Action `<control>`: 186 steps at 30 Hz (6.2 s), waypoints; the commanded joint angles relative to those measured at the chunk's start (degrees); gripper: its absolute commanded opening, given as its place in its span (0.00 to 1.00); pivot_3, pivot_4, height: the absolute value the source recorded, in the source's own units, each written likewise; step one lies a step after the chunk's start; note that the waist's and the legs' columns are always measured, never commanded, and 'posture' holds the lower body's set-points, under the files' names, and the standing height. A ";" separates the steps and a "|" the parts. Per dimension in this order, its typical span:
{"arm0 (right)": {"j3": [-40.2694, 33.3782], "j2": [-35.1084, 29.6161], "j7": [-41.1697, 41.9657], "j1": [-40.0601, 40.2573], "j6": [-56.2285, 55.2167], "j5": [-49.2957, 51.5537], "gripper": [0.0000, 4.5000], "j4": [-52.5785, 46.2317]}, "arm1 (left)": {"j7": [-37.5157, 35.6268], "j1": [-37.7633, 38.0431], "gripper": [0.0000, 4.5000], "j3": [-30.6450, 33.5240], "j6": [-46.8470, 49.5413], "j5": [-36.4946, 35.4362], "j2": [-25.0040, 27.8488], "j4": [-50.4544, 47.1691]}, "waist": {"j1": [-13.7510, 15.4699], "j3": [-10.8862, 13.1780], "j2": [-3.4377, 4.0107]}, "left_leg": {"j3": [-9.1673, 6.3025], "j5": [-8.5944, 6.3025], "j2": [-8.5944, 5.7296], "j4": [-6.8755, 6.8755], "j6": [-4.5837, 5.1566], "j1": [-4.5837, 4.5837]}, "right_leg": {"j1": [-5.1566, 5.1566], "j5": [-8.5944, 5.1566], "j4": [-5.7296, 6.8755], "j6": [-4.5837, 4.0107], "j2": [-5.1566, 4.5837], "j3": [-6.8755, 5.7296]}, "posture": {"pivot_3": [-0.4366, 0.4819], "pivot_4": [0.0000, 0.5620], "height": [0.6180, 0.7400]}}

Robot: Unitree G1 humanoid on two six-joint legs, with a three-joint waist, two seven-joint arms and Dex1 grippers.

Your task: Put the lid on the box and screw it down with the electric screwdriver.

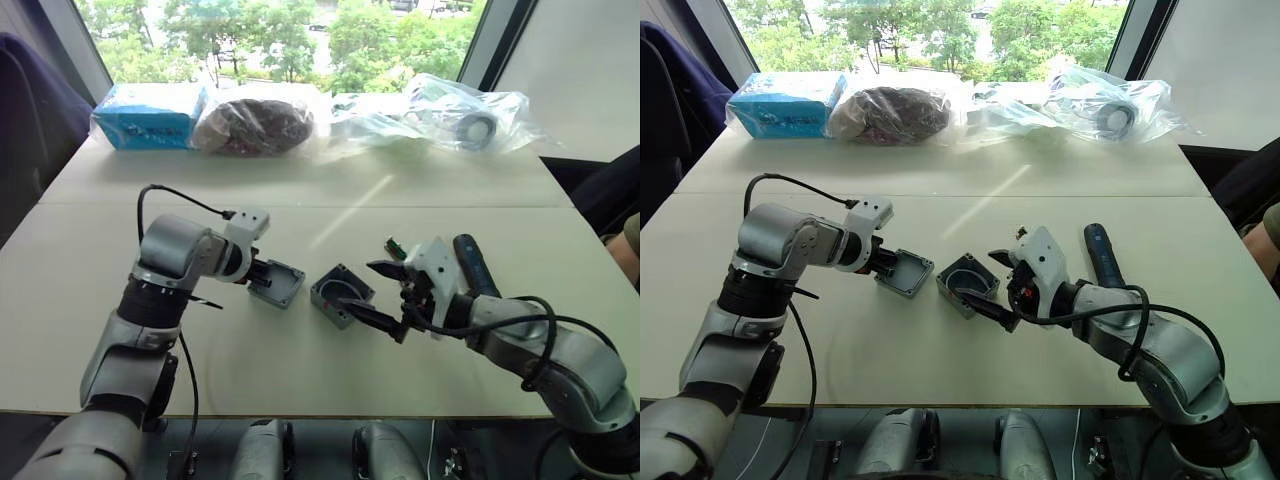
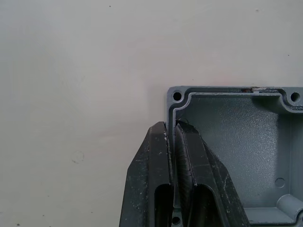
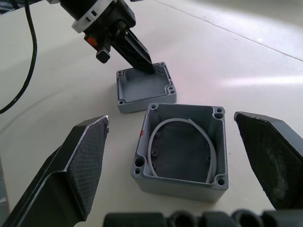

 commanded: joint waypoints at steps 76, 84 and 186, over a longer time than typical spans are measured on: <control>9.57 -9.79 -7.55 5.45 -43.04 -47.75 0.03 -1.06 | -16.77 -8.22 0.14 19.22 -26.77 -24.53 -0.28 3.65 | -0.23 0.11 -0.10 | 0.11 0.19 -0.16 -0.13 -0.33 -0.36 | -0.38 -0.02 -0.10 0.08 -0.16 -0.01 | 0.48 0.27 1.00; 14.67 -9.48 -16.60 11.38 -63.15 -76.08 0.03 10.15 | -30.12 -6.85 0.02 3.68 -29.93 -20.53 3.19 1.50 | -0.24 0.14 -0.16 | 0.08 0.34 -0.14 -0.12 -0.59 -0.34 | -0.36 -0.08 -0.05 0.18 -0.16 -0.02 | 0.48 0.27 1.00; 4.97 3.49 -21.98 24.24 -75.19 -95.39 0.97 7.96 | -44.86 9.14 0.00 -27.97 -68.82 22.94 1.37 10.97 | 0.18 -1.22 -0.31 | 0.04 -0.17 -0.23 -0.18 0.21 0.94 | 1.05 -0.37 -0.27 0.01 -0.25 -0.04 | 0.48 0.27 1.00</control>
